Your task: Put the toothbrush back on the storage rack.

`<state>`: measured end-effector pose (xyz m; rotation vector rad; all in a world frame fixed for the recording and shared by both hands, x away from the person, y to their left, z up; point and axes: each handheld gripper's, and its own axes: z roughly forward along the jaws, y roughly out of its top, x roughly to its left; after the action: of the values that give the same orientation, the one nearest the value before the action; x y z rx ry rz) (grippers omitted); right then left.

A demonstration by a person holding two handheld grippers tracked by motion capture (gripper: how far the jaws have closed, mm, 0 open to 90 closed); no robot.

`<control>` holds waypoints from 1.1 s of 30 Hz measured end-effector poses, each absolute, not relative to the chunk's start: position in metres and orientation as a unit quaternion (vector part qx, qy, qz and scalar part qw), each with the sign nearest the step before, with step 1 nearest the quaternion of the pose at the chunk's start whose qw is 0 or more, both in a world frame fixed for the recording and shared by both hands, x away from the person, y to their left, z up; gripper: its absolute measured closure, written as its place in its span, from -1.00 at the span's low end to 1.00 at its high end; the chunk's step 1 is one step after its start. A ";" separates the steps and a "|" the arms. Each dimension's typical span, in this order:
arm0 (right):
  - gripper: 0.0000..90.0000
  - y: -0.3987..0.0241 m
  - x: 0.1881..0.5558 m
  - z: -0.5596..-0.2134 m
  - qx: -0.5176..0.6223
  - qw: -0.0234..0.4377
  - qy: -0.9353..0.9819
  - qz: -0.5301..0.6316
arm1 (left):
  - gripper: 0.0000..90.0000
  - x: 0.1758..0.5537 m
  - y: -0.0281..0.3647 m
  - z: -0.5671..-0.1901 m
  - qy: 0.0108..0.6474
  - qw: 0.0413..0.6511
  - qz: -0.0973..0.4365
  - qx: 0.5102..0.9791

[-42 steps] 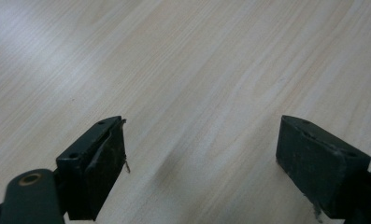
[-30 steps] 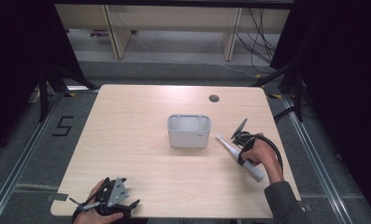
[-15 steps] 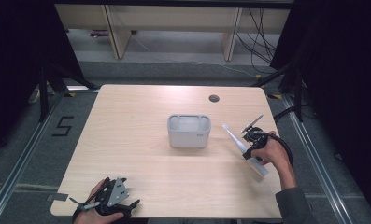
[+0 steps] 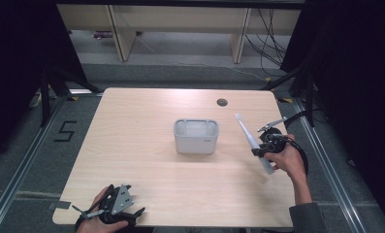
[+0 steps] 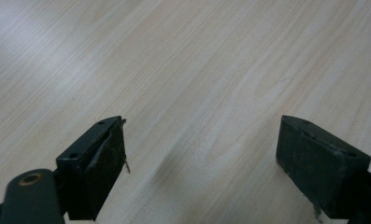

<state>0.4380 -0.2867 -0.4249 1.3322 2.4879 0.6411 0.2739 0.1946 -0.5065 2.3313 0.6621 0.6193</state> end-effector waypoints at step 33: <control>0.48 -0.280 0.433 -0.420 0.443 0.216 0.750 0.440 | -0.66 0.273 0.194 -0.504 0.250 0.312 0.237 0.886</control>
<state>0.4332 -0.2802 -0.4204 1.2286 2.0798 1.2209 0.2726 0.1945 -0.5045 2.3372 0.6602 0.6259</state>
